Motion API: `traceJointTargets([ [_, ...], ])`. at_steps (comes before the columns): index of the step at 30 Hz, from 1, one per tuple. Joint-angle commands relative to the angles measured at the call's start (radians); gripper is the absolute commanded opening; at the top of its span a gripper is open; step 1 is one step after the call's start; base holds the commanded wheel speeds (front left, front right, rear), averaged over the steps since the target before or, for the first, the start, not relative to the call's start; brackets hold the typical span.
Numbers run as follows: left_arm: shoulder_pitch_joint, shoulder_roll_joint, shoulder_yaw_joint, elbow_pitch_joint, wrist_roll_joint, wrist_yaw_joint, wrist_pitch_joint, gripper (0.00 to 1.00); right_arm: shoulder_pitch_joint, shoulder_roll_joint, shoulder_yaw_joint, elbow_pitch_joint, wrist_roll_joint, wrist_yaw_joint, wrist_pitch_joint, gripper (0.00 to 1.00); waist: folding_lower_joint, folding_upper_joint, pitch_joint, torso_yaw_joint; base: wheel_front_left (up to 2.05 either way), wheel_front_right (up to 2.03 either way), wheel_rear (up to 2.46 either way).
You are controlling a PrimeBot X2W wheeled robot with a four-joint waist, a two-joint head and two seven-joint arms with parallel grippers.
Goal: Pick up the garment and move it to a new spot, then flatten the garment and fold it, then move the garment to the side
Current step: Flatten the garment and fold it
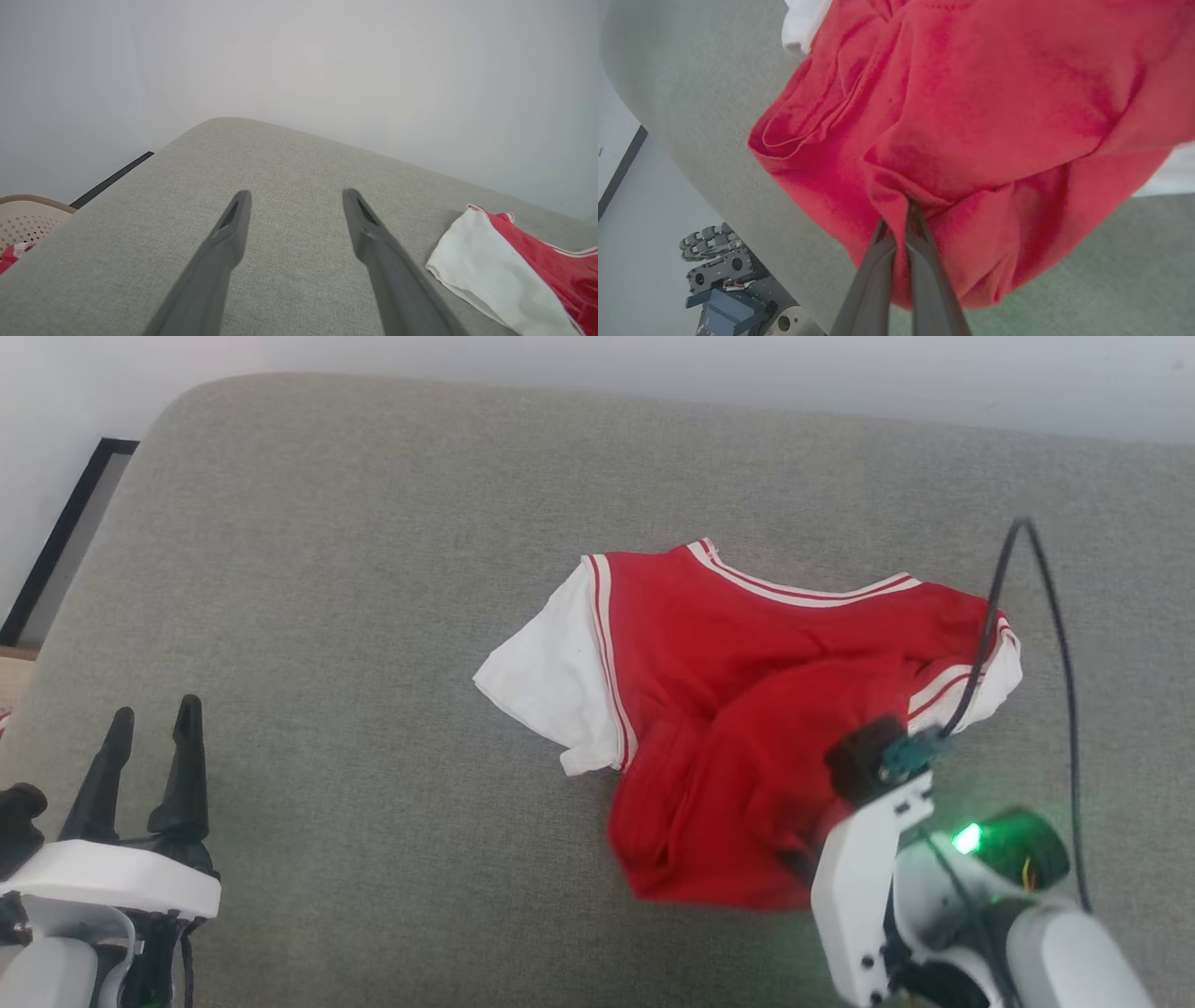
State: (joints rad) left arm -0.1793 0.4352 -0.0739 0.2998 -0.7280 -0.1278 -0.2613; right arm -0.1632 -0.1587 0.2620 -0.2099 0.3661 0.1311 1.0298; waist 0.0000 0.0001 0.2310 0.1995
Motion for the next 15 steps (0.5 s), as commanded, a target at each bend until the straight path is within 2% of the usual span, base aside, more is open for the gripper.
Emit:
traceJointTargets([
  [1, 0.001, 0.003, 0.006, 0.000, 0.001, -0.003, -0.005, 1.00, 0.030, 0.009, 0.001, 0.000, -0.010, -0.001, 0.003, 0.00, 0.0000, -0.0001, 0.000, -0.004, 0.00, 0.00, 0.00],
  [8, -0.002, 0.005, 0.005, 0.003, 0.003, -0.003, -0.005, 1.00, 0.087, 0.040, -0.004, 0.076, -0.024, -0.001, -0.045, 0.00, 0.0000, -0.0001, -0.002, -0.010, 0.00, 0.00, 0.00],
  [9, -0.002, 0.007, 0.003, 0.004, 0.006, -0.003, -0.005, 1.00, 0.084, 0.048, -0.009, 0.089, -0.020, -0.001, -0.060, 0.06, 0.0000, -0.0001, -0.002, -0.011, 0.00, 0.00, 0.00],
  [11, -0.003, 0.009, 0.000, 0.004, 0.006, -0.003, -0.005, 1.00, 0.072, 0.044, -0.003, 0.110, -0.030, -0.001, -0.076, 0.84, 0.0000, -0.0001, -0.004, -0.012, 0.00, 0.00, 0.00],
  [12, -0.003, 0.013, 0.001, 0.006, 0.006, -0.003, -0.005, 1.00, 0.070, 0.048, -0.007, 0.116, -0.024, -0.001, -0.087, 1.00, 0.0000, -0.0001, -0.006, -0.013, 0.00, 0.00, 0.00],
  [15, -0.005, 0.017, 0.001, 0.005, 0.006, -0.003, -0.005, 1.00, 0.060, 0.052, -0.009, 0.124, -0.024, -0.001, -0.096, 1.00, 0.0000, -0.0001, -0.011, -0.017, 0.00, 0.00, 0.00],
])
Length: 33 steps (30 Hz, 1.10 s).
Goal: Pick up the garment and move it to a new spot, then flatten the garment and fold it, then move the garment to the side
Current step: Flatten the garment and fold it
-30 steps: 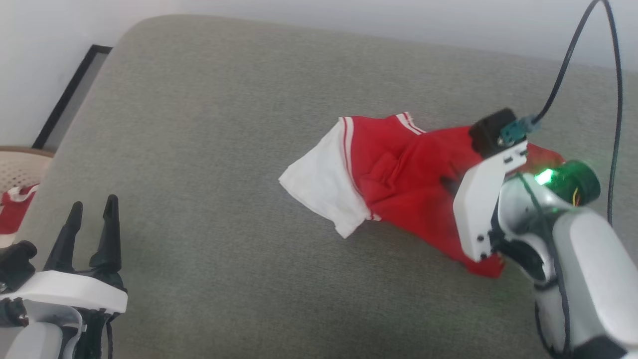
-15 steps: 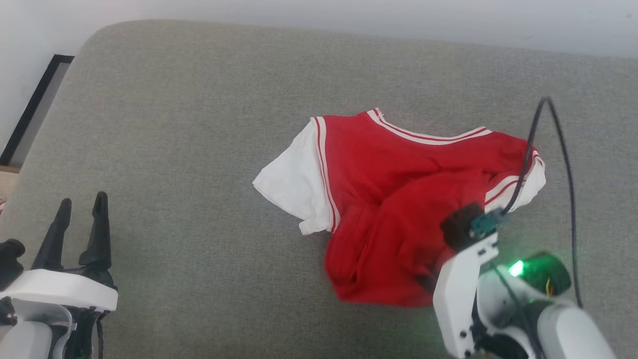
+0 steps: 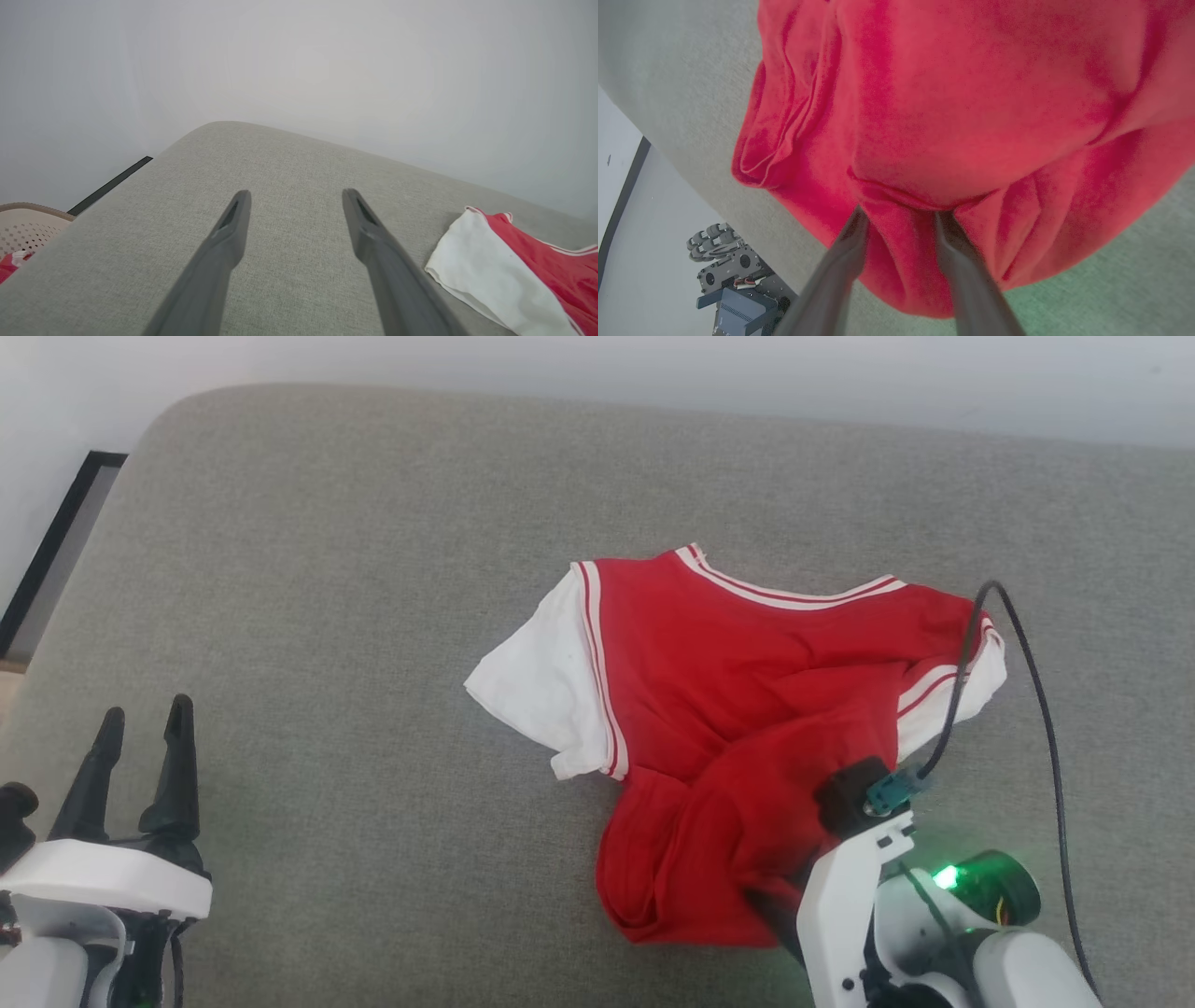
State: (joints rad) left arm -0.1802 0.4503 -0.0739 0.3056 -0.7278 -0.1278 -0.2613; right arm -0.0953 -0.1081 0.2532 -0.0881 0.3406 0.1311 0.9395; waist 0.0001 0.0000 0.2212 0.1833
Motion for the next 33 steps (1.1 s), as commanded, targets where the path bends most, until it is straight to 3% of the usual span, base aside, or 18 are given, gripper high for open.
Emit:
traceJointTargets([
  [1, -0.004, 0.005, 0.001, 0.000, 0.006, -0.003, -0.005, 1.00, -0.011, 0.003, -0.004, 0.001, 0.005, -0.001, -0.014, 1.00, -0.0001, 0.0000, -0.004, -0.003, 0.00, 0.00, 0.00],
  [8, -0.005, 0.039, -0.024, -0.003, -0.008, -0.003, -0.005, 1.00, -0.021, 0.021, -0.053, -0.051, 0.000, -0.001, -0.054, 1.00, -0.0001, 0.0000, -0.036, -0.028, 0.00, 0.00, 0.00],
  [17, -0.052, 0.139, -0.127, -0.001, -0.086, -0.003, 0.018, 1.00, -0.051, 0.045, -0.128, -0.140, -0.026, -0.001, -0.126, 1.00, -0.0001, 0.0000, -0.083, -0.083, 0.00, 0.00, 0.00],
  [23, -0.115, 0.212, -0.201, -0.037, -0.154, -0.003, 0.119, 1.00, -0.096, 0.056, -0.205, -0.122, -0.064, -0.001, -0.266, 1.00, -0.0001, 0.0000, -0.109, -0.141, 0.00, 0.00, 0.00],
  [33, -0.227, 0.282, -0.280, -0.080, -0.249, -0.003, 0.327, 1.00, -0.161, 0.058, -0.293, -0.060, -0.160, -0.001, -0.529, 1.00, -0.0001, 0.0000, -0.102, -0.243, 0.00, 0.00, 0.00],
])
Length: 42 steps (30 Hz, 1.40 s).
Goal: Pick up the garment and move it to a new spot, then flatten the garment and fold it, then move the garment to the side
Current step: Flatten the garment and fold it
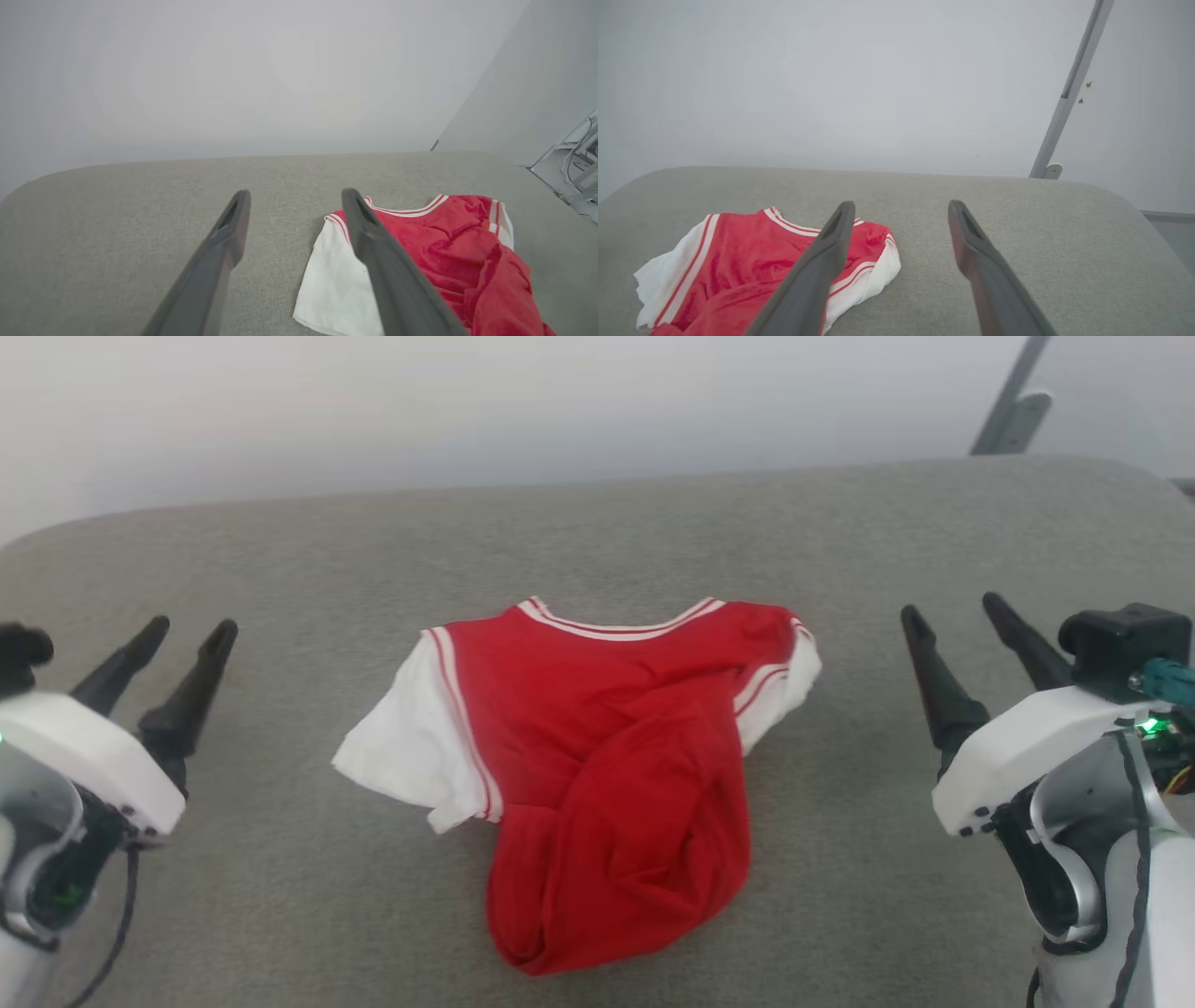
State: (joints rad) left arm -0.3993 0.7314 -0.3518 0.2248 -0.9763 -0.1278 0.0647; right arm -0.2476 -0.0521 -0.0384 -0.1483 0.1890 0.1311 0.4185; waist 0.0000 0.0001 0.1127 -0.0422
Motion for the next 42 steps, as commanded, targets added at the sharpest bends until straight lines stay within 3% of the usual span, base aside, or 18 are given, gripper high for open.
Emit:
traceJointTargets([
  [1, -0.023, 0.008, -0.008, 0.000, -0.001, -0.003, 0.020, 1.00, -0.015, 0.002, -0.006, 0.010, -0.014, -0.001, -0.037, 1.00, 0.0000, -0.0001, 0.011, -0.029, 0.00, 0.00, 0.00],
  [10, -0.135, 0.039, -0.063, 0.056, -0.067, -0.003, 0.225, 1.00, -0.047, 0.002, -0.036, 0.115, 0.004, -0.001, -0.236, 1.00, 0.0000, -0.0001, 0.070, -0.126, 0.00, 0.00, 0.00],
  [20, -0.216, 0.052, -0.156, 0.157, -0.093, 0.013, 0.494, 1.00, -0.061, 0.002, -0.028, 0.178, 0.041, -0.001, -0.291, 1.00, 0.0000, -0.0001, 0.135, -0.181, 0.00, 0.00, 0.00],
  [27, -0.241, 0.050, -0.207, 0.230, -0.107, 0.054, 0.649, 1.00, -0.075, 0.002, -0.022, 0.193, 0.056, -0.001, -0.314, 1.00, 0.0000, -0.0001, 0.183, -0.195, 0.00, 0.00, 0.00],
  [39, -0.226, 0.027, -0.276, 0.401, -0.093, 0.066, 0.763, 1.00, -0.112, 0.002, -0.022, 0.205, 0.065, -0.001, -0.317, 1.00, 0.0000, -0.0001, 0.230, -0.188, 0.00, 0.00, 0.00],
  [41, -0.227, 0.016, -0.278, 0.407, -0.106, 0.051, 0.765, 0.00, -0.115, 0.002, -0.025, 0.206, 0.064, -0.001, -0.313, 1.00, 0.0000, -0.0001, 0.232, -0.183, 0.00, 0.00, 0.00],
  [42, -0.231, 0.011, -0.281, 0.410, -0.108, 0.048, 0.774, 0.00, -0.115, 0.003, -0.026, 0.205, 0.064, -0.001, -0.312, 1.00, 0.0000, -0.0001, 0.232, -0.179, 0.00, 0.00, 0.00],
])
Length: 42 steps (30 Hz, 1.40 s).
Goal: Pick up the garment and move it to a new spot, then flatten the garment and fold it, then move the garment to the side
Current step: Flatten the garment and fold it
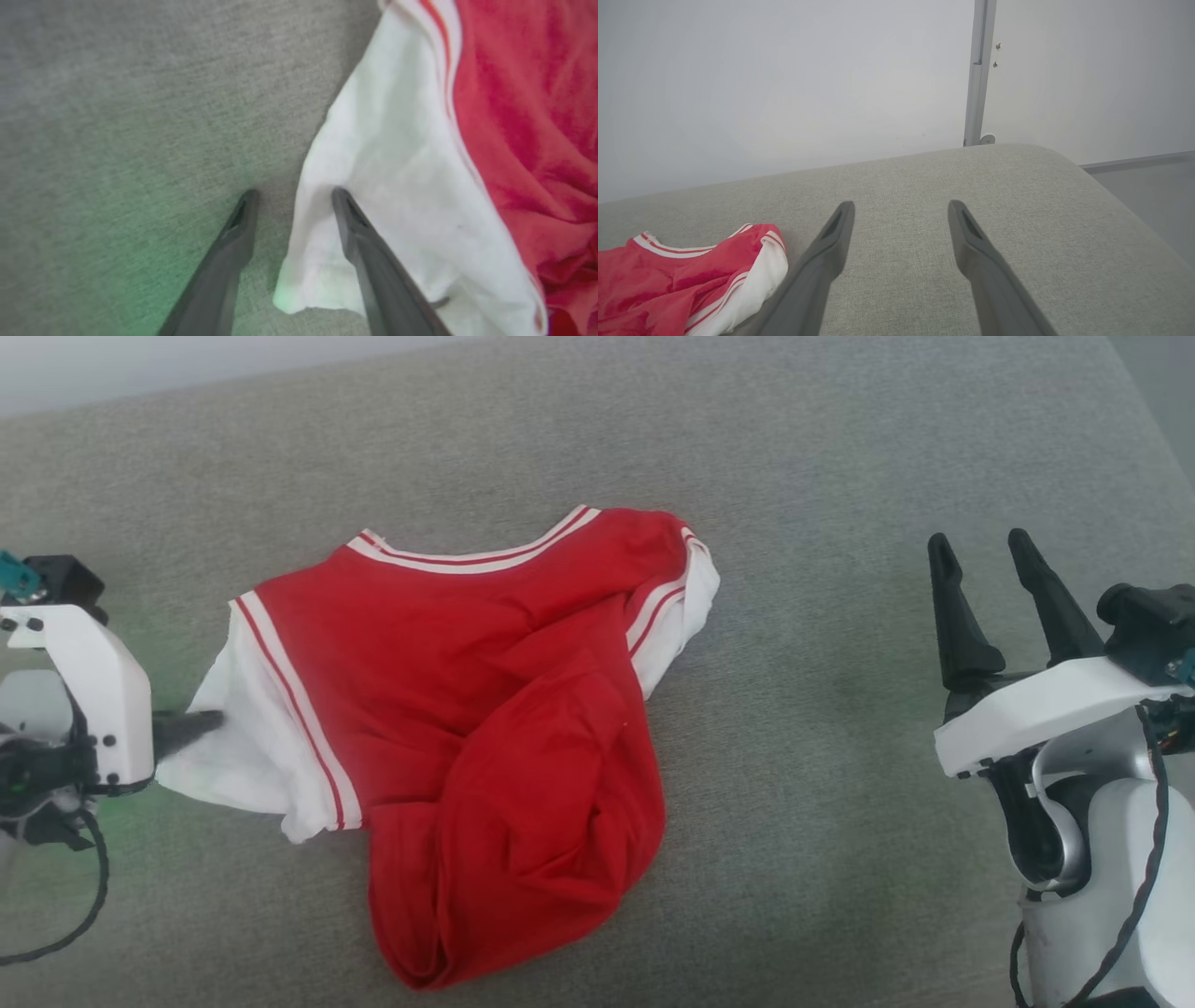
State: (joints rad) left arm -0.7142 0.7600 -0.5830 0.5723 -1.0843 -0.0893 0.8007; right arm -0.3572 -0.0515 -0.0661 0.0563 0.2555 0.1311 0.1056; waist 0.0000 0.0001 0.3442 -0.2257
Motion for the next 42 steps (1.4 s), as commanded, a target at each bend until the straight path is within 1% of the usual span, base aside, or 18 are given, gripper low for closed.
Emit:
traceJointTargets([
  [1, 0.082, -0.018, -0.052, 0.063, 0.001, 0.007, 0.042, 0.00, -0.005, 0.002, 0.001, 0.001, -0.002, -0.001, 0.002, 1.00, 0.0000, -0.0001, 0.000, 0.007, 0.00, 0.00, 0.00],
  [4, 0.056, -0.005, -0.038, 0.047, 0.009, -0.008, 0.005, 0.00, -0.004, 0.002, -0.004, 0.000, -0.006, -0.001, 0.005, 1.00, 0.0000, -0.0001, 0.001, 0.018, 0.00, 0.00, 0.00],
  [9, 0.023, 0.077, -0.011, 0.016, 0.033, -0.022, -0.052, 0.00, -0.005, 0.002, -0.013, -0.003, -0.010, -0.001, 0.014, 1.00, 0.0000, -0.0001, 0.000, 0.034, 0.00, 0.00, 0.00],
  [12, 0.018, 0.099, 0.003, 0.009, 0.025, -0.029, -0.071, 0.00, -0.002, 0.001, -0.015, -0.004, -0.004, -0.001, 0.025, 1.00, 0.0000, -0.0001, -0.002, 0.043, 0.00, 0.00, 0.00],
  [19, 0.023, 0.103, 0.011, 0.017, -0.004, -0.036, -0.096, 0.00, 0.003, 0.001, -0.010, 0.002, -0.004, -0.001, 0.048, 1.00, 0.0000, -0.0001, -0.005, 0.059, 0.00, 0.00, 0.00],
  [23, 0.015, 0.104, 0.000, 0.038, 0.003, -0.039, -0.105, 0.00, 0.004, 0.001, -0.007, 0.003, -0.005, -0.001, 0.057, 1.00, 0.0000, -0.0001, -0.011, 0.068, 0.00, 0.00, 0.00],
  [28, -0.004, 0.129, -0.024, 0.082, 0.041, -0.038, -0.097, 0.00, 0.005, 0.001, -0.002, 0.003, -0.011, -0.001, 0.068, 1.00, 0.0000, -0.0001, -0.022, 0.071, 0.00, 0.00, 0.00],
  [33, -0.013, 0.112, -0.025, 0.114, 0.023, -0.040, -0.099, 0.00, 0.012, 0.001, 0.009, -0.001, -0.010, -0.001, 0.080, 1.00, 0.0000, -0.0001, -0.032, 0.072, 0.00, 0.00, 0.00],
  [34, -0.015, 0.106, -0.021, 0.115, 0.014, -0.040, -0.109, 0.07, 0.014, 0.001, 0.011, -0.003, -0.010, -0.001, 0.083, 1.00, 0.0000, -0.0001, -0.034, 0.074, 0.00, 0.00, 0.00],
  [35, -0.015, 0.102, -0.018, 0.118, 0.008, -0.040, -0.116, 0.27, 0.015, 0.001, 0.014, -0.003, -0.009, -0.001, 0.087, 1.00, 0.0000, -0.0001, -0.036, 0.075, 0.00, 0.00, 0.00],
  [37, -0.020, 0.089, -0.012, 0.119, -0.004, -0.041, -0.144, 1.00, 0.018, 0.001, 0.023, -0.004, -0.005, -0.001, 0.099, 1.00, 0.0000, -0.0001, -0.041, 0.084, 0.00, 0.00, 0.00],
  [42, -0.028, 0.070, 0.003, 0.099, 0.003, -0.041, -0.238, 1.00, 0.018, 0.001, 0.046, 0.001, -0.003, -0.001, 0.136, 1.00, 0.0000, -0.0001, -0.050, 0.114, 0.00, 0.00, 0.00],
])
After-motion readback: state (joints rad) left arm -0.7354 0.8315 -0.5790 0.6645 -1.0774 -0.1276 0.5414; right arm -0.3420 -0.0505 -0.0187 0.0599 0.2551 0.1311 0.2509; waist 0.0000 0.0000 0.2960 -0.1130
